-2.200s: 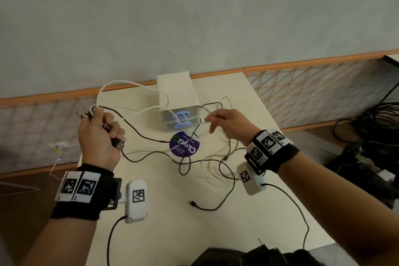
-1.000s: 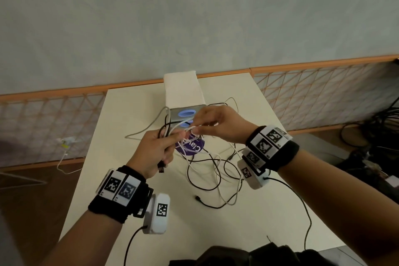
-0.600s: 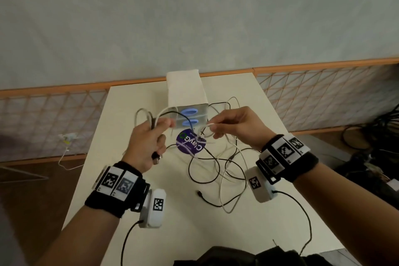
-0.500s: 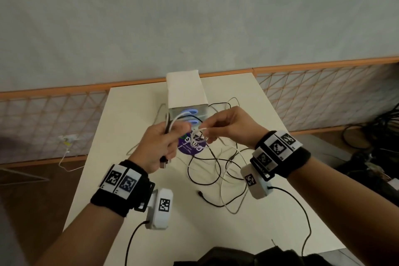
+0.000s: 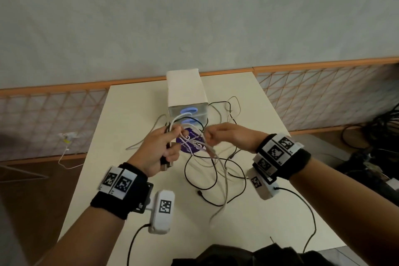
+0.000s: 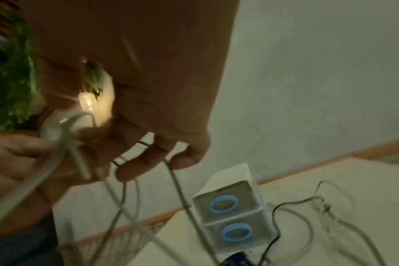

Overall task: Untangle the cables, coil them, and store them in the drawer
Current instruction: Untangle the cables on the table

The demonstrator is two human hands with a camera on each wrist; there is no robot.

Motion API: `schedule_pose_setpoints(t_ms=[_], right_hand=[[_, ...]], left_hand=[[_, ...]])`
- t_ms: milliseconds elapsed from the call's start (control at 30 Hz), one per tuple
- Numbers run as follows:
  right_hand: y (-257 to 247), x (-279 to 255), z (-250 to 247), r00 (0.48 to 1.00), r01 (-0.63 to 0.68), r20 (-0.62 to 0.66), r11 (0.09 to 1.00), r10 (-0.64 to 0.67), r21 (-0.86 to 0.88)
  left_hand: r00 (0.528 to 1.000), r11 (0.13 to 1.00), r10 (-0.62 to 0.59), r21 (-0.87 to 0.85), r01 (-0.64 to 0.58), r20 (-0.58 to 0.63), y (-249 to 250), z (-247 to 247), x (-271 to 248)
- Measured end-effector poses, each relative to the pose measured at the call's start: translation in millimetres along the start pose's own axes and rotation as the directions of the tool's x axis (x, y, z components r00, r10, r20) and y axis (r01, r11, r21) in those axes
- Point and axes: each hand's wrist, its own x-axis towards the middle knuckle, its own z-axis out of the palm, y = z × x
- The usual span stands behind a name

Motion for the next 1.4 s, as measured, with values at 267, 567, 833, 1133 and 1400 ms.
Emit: schedule_pose_setpoints(t_ms=[267,567,833,1133,1400], right_hand=[[-7.6,10.5,15.3,0.939,0.112,-0.339,0.981,-0.052,0.16],[-15.5,-0.5,9.2,0.999,0.003,0.039,0.823,-0.031,0.568],[-6.0,3.0,5.2,0.939,-0.15,-0.237,0.918,0.248,0.366],[32.4,-29.0,-58.6,0.511,-0.163,-0.818,0.964,0.264,0.21],[25.3,-68.2,-81.6,0.408,-0.686,-0.899,0.596,-0.161,-0.418]], left_hand=[[0.995,0.927,0.088,0.36,-0.102,0.055,-1.3,9.4,-2.3],[0.983,0.904,0.184,0.397,-0.159,-0.024,-5.5,7.9,0.6],[0.994,0.909,0.083,0.404,-0.105,0.072,-10.2,1.7,-0.9],[0.936,0.604,0.308,0.795,-0.053,-0.172,-19.4,-36.3,3.9],[0.88,0.566,0.339,0.819,0.092,-0.333,-17.2,-56.5,8.1]])
